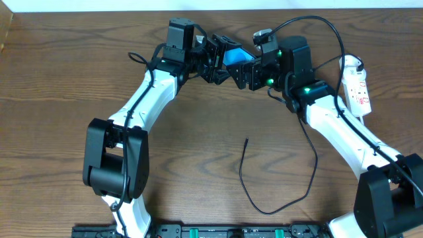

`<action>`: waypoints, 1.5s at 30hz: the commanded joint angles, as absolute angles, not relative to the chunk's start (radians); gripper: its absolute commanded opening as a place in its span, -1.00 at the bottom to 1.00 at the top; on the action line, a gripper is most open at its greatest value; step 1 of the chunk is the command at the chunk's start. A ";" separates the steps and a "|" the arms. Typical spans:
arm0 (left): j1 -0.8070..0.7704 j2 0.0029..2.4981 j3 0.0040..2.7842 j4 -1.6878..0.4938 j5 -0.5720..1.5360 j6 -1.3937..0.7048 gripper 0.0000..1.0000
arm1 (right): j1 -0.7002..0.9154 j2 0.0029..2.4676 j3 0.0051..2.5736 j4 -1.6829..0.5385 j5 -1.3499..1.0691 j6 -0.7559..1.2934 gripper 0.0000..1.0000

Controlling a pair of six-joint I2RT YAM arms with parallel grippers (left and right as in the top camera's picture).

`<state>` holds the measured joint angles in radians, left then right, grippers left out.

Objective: Plug charger to phone and switch on socket
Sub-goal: 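Grasp the phone's top edge with the right gripper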

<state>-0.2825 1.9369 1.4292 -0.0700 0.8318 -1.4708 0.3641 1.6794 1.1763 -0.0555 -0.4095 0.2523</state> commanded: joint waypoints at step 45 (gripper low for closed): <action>-0.332 1.901 1.435 -0.014 0.855 -1.525 -0.85 | 0.374 1.688 1.189 -0.086 -0.372 0.254 -0.28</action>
